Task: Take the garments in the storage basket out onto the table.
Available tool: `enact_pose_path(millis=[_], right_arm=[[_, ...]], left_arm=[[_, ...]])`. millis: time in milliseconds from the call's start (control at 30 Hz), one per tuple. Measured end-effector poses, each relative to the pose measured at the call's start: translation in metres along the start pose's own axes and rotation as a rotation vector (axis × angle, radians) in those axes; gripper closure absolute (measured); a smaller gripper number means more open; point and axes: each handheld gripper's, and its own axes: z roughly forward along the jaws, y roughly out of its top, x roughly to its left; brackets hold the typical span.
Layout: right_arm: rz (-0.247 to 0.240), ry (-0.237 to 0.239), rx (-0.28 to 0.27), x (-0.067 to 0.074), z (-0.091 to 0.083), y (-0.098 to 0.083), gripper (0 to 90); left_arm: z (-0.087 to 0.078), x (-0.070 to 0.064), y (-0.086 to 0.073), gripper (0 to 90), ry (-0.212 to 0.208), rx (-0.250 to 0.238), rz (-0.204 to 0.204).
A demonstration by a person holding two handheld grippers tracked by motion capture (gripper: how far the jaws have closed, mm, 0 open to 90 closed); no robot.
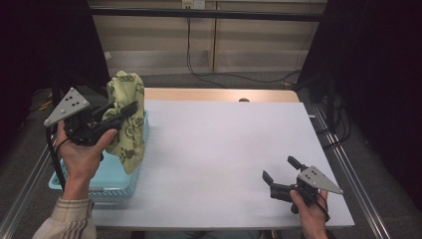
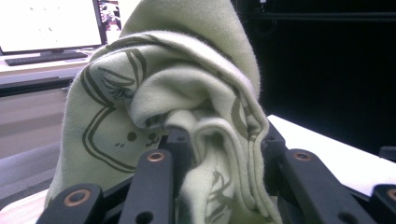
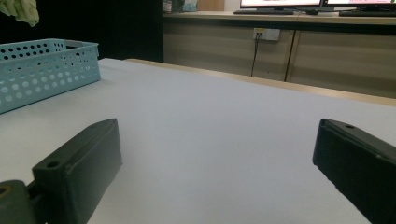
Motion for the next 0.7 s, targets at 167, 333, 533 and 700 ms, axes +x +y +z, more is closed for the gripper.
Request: enact_pose_path(millis=[167,333,533,700], right_arm=[[-0.001,0.002,0.0,0.0,0.001,0.0,0.6],[-0.001,0.004,0.001,0.0,0.001,0.0,0.6],[0.002,0.004,0.001,0.0,0.0,0.0,0.6],[0.0,0.003,0.002,0.0,0.0,0.0,0.6]], left_arm=[[0.011,-0.004,-0.002,67.1,-0.01,0.016,-0.005],[0.02,-0.008,0.002,67.0,-0.018,0.018,-0.012],[0.031,-0.014,0.006,67.0,-0.031,0.024,-0.017],[0.04,-0.019,0.006,67.0,-0.038,0.03,-0.023]])
